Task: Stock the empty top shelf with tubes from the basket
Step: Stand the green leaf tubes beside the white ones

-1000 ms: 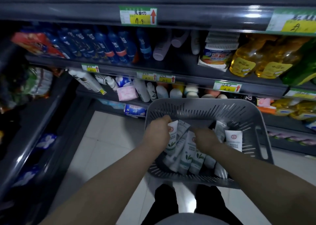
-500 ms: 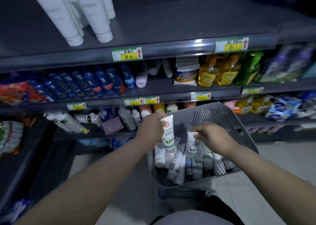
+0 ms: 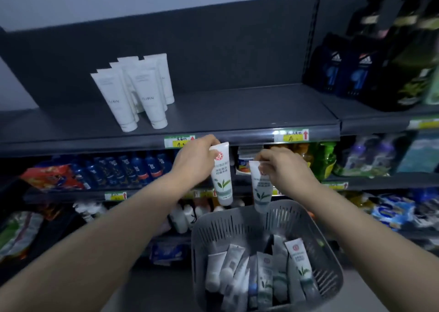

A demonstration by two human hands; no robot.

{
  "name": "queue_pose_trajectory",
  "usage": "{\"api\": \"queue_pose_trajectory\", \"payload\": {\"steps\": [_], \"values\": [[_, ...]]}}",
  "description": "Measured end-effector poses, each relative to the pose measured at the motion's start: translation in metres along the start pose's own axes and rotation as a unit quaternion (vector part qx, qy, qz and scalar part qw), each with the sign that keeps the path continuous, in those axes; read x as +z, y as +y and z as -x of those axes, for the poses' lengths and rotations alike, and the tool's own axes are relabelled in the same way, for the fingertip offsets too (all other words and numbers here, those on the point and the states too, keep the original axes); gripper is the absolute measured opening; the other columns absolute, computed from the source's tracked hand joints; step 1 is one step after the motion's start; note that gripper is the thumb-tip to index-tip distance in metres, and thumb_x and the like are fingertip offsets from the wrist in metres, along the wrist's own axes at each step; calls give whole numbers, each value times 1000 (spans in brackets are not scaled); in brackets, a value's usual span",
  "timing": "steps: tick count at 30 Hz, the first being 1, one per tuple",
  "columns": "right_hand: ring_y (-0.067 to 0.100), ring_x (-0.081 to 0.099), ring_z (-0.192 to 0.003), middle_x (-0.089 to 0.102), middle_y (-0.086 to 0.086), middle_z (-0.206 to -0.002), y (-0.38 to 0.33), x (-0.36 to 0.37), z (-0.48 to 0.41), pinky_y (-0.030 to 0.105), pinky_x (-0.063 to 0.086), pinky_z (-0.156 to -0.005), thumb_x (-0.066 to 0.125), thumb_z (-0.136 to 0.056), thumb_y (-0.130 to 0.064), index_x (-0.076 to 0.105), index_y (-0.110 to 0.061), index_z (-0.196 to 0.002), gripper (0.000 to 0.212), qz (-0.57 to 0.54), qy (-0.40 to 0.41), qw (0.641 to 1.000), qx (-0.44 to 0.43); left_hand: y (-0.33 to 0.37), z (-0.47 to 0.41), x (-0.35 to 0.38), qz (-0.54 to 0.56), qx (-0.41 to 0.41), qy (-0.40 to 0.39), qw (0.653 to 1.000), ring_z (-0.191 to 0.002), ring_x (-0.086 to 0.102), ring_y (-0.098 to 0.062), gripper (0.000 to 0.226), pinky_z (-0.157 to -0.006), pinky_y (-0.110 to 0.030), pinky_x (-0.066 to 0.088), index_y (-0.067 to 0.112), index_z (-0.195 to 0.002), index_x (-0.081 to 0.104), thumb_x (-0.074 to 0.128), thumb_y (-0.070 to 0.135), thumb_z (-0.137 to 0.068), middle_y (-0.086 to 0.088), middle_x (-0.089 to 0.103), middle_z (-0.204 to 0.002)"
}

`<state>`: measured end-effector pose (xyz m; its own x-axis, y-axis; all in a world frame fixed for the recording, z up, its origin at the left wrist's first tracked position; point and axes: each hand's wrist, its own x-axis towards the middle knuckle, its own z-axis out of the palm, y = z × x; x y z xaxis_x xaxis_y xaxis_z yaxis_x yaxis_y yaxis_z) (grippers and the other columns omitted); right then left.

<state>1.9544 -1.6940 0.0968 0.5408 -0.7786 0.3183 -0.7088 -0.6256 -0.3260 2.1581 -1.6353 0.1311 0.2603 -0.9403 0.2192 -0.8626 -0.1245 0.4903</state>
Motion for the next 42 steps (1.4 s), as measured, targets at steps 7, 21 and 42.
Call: {"api": "queue_pose_trajectory", "payload": {"steps": [7,21,42], "values": [[22,51,-97,60,-4,-92,-27,-47,-68,35,39,-74,50,-87,-9,62,-27,-96,24,-10,49,998,-36,20,-62,-72,-28,-12,70,997,-95,62,-18,12,-83,-33,52,21,-91,69,60,14,-86,3,69,-98],[22,51,-99,61,-3,-97,-90,-42,-235,35,40,-76,46,-88,-10,60,-30,-100,26,-18,117,993,9,-17,-264,-158,-193,68,9,979,-92,61,-19,11,-76,-31,52,19,-83,66,62,10,-87,2,67,-98],[20,49,-98,60,-5,-95,-116,12,-329,36,42,-77,42,-92,-13,60,-30,-103,27,-22,87,995,52,-78,-362,-138,-149,140,-64,977,-93,55,-14,20,-82,-25,47,15,-102,70,63,8,-85,6,60,-98]]}}
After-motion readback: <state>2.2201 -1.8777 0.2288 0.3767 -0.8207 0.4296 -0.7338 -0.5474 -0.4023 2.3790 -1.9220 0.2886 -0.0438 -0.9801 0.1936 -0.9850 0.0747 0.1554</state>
